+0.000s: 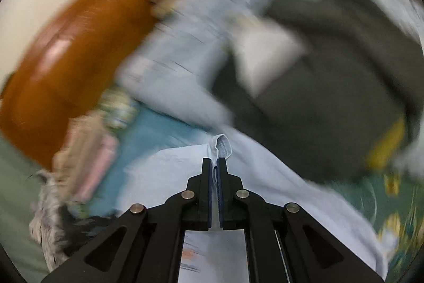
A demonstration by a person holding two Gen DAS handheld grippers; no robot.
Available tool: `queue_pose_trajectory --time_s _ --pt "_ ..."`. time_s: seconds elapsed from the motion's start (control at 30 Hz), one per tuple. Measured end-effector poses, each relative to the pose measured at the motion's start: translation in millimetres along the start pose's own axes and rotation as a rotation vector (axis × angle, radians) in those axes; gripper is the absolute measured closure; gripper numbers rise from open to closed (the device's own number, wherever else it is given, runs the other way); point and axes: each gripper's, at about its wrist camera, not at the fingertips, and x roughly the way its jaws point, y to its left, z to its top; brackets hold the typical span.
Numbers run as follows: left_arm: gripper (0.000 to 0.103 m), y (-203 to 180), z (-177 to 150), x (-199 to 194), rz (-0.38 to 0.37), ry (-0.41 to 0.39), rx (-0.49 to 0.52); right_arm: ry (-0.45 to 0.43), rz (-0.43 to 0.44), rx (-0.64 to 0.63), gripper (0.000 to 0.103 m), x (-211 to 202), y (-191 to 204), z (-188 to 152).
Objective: Fold clothes
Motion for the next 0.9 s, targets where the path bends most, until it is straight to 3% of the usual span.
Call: queue_pose_trajectory --time_s 0.1,0.33,0.43,0.5,0.57,0.6,0.7,0.83,0.9 --pt "0.079 -3.6 -9.9 -14.2 0.006 0.016 0.066 0.083 -0.093 0.075 0.101 32.6 -33.8 -18.1" --pt "0.071 -5.3 -33.7 -37.0 0.005 0.029 0.096 0.062 -0.115 0.137 0.102 24.3 -55.1 -25.6" --pt "0.065 -11.2 -48.8 -48.4 0.018 0.025 0.135 0.034 -0.102 0.160 0.102 1.9 -66.0 -32.3" --pt "0.052 -16.9 -56.5 -51.0 0.052 0.033 0.173 0.021 -0.111 0.194 0.102 -20.0 -87.5 -38.7" --pt "0.051 -23.1 -63.5 -50.8 0.093 0.043 0.219 0.022 -0.149 0.223 0.100 -48.5 -114.7 -51.2" --pt "0.049 -26.2 -67.3 -50.5 0.109 0.046 0.241 0.026 -0.184 0.227 0.095 -63.3 -127.9 -60.9" --pt "0.047 -36.5 -81.7 -48.2 0.140 0.074 0.304 0.088 -0.264 0.244 0.067 -94.0 -163.8 -98.9" --pt "0.044 -44.2 -100.0 -46.3 0.162 0.116 0.366 0.178 -0.329 0.374 0.065 -121.5 -216.5 -175.6" --pt "0.044 -46.4 -108.1 -48.5 0.170 0.128 0.389 0.168 -0.300 0.506 0.065 -126.0 -236.4 -204.5"
